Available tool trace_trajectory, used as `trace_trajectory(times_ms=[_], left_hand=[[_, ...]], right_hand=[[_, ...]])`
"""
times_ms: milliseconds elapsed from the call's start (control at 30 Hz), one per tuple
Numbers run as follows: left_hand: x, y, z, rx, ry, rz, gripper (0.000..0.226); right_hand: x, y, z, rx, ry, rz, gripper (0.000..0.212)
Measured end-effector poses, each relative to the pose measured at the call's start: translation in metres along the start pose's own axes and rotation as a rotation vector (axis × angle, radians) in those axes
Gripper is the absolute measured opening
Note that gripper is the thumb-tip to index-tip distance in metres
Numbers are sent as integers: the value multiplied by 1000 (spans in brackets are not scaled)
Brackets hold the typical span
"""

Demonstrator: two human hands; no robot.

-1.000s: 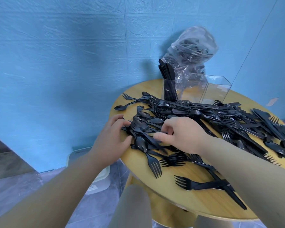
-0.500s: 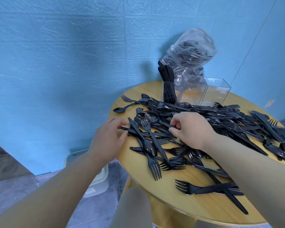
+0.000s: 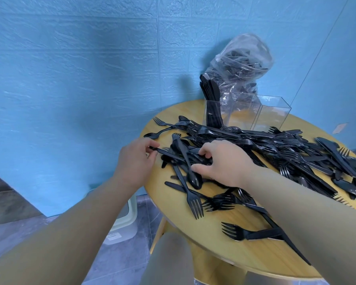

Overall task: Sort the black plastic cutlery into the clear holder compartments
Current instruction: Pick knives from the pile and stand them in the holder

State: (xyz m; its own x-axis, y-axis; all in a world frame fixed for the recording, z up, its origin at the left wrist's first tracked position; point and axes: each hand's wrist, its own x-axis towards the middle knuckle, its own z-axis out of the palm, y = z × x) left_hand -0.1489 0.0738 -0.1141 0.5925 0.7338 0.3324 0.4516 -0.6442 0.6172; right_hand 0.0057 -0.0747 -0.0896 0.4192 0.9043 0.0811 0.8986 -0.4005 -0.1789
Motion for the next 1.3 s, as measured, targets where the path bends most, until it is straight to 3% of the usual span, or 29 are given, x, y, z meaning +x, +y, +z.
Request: trace_trajectory(times_ms=[300, 567, 767, 900, 967, 1100, 1300], left_hand=[[-10, -6, -5, 18, -78, -32, 14], [-19, 2, 0, -16, -108, 57, 14], [-4, 12, 5, 102, -93, 214, 22], [1, 29, 14, 296, -290, 321, 40], [2, 36, 20, 411, -381, 373, 44], [5, 43, 27, 463, -465, 405, 44], [6, 54, 35, 374, -385, 401, 35]], right_hand=[[-3, 2, -5, 25, -15, -31, 22], [-6, 7, -2, 24, 32, -31, 24], [-12, 25, -4, -88, 113, 1, 34], [-18, 34, -3, -85, -7, -50, 35], [-21, 38, -5, -50, 17, -68, 34], [-26, 62, -16, -52, 182, 46, 28], [-37, 92, -17, -68, 223, 195, 21]])
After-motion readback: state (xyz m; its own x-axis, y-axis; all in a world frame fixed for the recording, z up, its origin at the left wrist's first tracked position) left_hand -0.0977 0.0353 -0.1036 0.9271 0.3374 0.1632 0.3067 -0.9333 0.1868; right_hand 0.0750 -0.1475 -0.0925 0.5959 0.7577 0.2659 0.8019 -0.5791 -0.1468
